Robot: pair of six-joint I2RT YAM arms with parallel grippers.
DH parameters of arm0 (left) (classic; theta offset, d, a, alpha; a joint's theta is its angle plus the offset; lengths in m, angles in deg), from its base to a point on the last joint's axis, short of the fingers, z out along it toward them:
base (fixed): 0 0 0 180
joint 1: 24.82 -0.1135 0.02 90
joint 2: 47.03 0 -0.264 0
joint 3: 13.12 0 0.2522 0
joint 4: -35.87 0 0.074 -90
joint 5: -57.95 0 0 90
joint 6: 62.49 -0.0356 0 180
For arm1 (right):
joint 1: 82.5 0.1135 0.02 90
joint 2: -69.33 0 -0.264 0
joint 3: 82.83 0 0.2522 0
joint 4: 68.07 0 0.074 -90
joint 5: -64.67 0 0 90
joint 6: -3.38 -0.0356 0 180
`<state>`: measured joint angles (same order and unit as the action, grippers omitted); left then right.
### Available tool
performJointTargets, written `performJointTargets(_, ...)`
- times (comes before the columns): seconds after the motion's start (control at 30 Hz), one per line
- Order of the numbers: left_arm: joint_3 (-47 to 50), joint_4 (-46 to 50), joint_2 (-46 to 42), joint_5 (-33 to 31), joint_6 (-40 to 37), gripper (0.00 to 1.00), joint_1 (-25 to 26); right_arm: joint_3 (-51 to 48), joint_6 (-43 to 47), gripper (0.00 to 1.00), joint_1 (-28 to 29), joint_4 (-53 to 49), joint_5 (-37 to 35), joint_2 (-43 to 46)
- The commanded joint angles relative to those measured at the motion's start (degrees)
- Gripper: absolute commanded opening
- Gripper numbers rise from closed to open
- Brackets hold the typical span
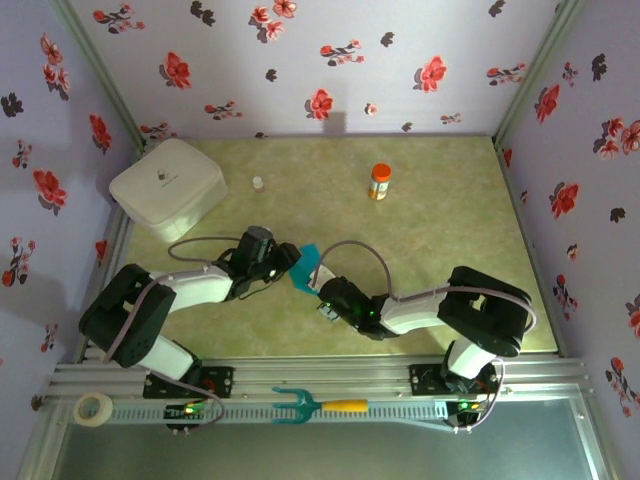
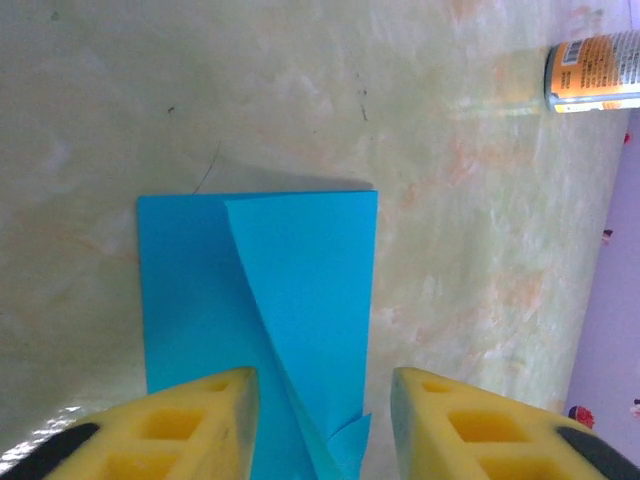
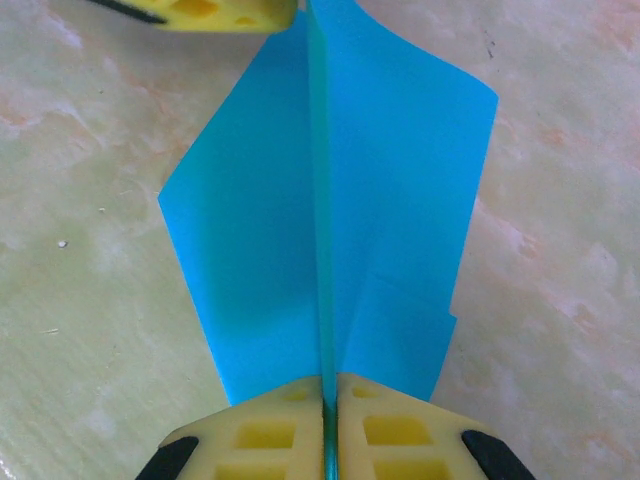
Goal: Fold a paper plane with a square sheet of paper (pick it up from the middle)
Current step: Fourth fold the wing at the center of the table.
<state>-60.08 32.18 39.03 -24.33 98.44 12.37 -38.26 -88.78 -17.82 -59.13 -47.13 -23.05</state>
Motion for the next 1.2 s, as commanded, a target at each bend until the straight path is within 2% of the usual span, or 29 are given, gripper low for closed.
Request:
performJointTargets(0.0, -1.5, 1.5, 0.2, 0.7, -1.2, 0.31, -0.5, -0.7, -1.3, 0.12, -0.6, 1.0, 0.9, 0.4)
performJointTargets(0.1, -1.9, 2.0, 0.2, 0.8, -1.2, 0.20, -0.5, -0.6, -1.6, 0.13, -0.8, 1.0, 1.4, 0.7)
performJointTargets(0.37, -2.1, 2.9, -0.1, 1.5, -0.4, 0.09, -0.5, 0.7, -2.1, 0.17, -1.3, -0.1, 1.3, 0.8)
performJointTargets(0.73, -2.1, 2.8, -0.4, 1.6, 0.2, 0.07, -0.4, 2.5, -2.7, 0.23, -1.3, -2.0, 1.1, 0.2)
performJointTargets(1.17, -1.8, 2.6, -0.6, 1.9, 0.1, 0.07, -0.3, 3.2, -2.7, 0.22, -1.4, -4.0, 0.0, -0.7)
